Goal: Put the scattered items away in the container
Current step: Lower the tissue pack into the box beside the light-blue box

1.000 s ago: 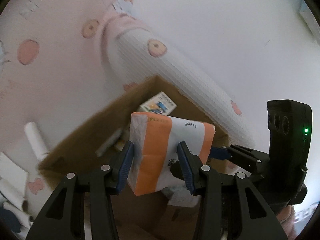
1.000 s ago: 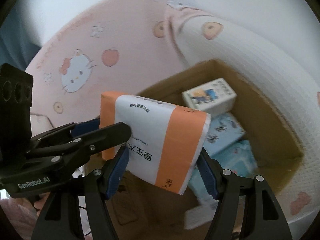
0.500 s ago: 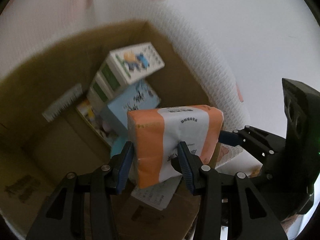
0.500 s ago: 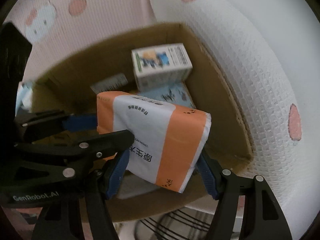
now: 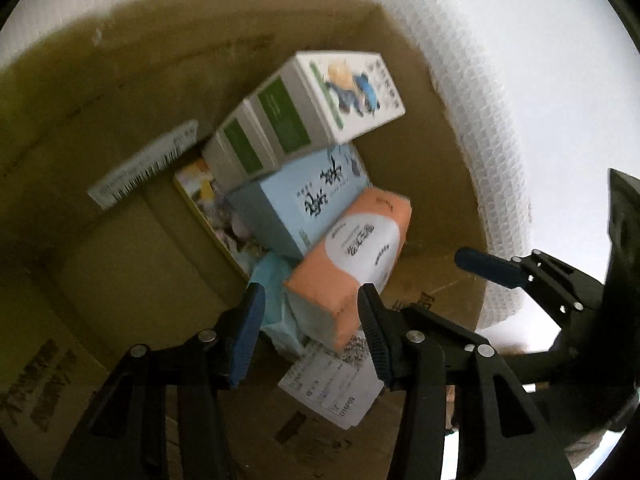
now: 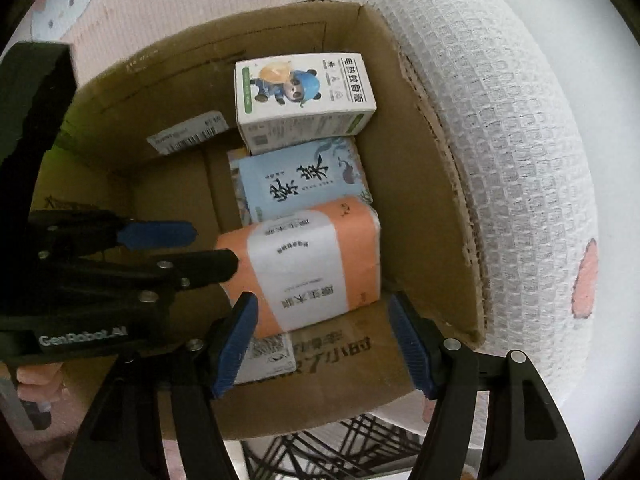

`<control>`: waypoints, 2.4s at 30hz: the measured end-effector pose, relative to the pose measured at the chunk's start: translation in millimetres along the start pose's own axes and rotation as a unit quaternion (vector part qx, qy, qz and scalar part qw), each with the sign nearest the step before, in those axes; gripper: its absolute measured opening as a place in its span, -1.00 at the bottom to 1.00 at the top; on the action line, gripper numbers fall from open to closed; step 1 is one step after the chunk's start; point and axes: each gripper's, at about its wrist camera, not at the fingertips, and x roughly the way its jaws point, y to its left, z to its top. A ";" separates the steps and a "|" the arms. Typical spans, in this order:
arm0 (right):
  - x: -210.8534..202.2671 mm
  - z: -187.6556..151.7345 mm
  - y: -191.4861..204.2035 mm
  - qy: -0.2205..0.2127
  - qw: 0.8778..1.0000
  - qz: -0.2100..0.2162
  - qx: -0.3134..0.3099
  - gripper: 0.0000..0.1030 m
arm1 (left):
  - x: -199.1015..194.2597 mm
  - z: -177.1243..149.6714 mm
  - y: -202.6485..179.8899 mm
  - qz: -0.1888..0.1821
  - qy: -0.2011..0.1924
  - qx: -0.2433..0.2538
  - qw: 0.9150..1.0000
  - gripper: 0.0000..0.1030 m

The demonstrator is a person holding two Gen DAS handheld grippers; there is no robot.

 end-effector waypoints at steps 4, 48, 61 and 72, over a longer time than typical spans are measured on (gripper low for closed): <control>2.5 -2.1 -9.9 -0.011 0.999 0.011 0.033 0.27 | -7.9 -1.9 -2.9 0.019 -0.023 0.010 0.999 -0.11; 74.2 18.4 -40.4 0.046 0.981 0.076 0.173 -0.40 | 14.9 -23.3 14.3 0.024 -0.006 0.003 1.000 -0.65; 57.5 2.8 -52.7 0.045 0.968 0.093 0.230 -0.40 | 19.7 -36.8 21.8 0.020 0.010 -0.004 1.000 -0.64; 62.7 -11.4 -55.0 0.054 0.967 0.068 0.239 -0.71 | 17.7 -51.1 23.4 0.032 0.010 0.002 0.999 -0.69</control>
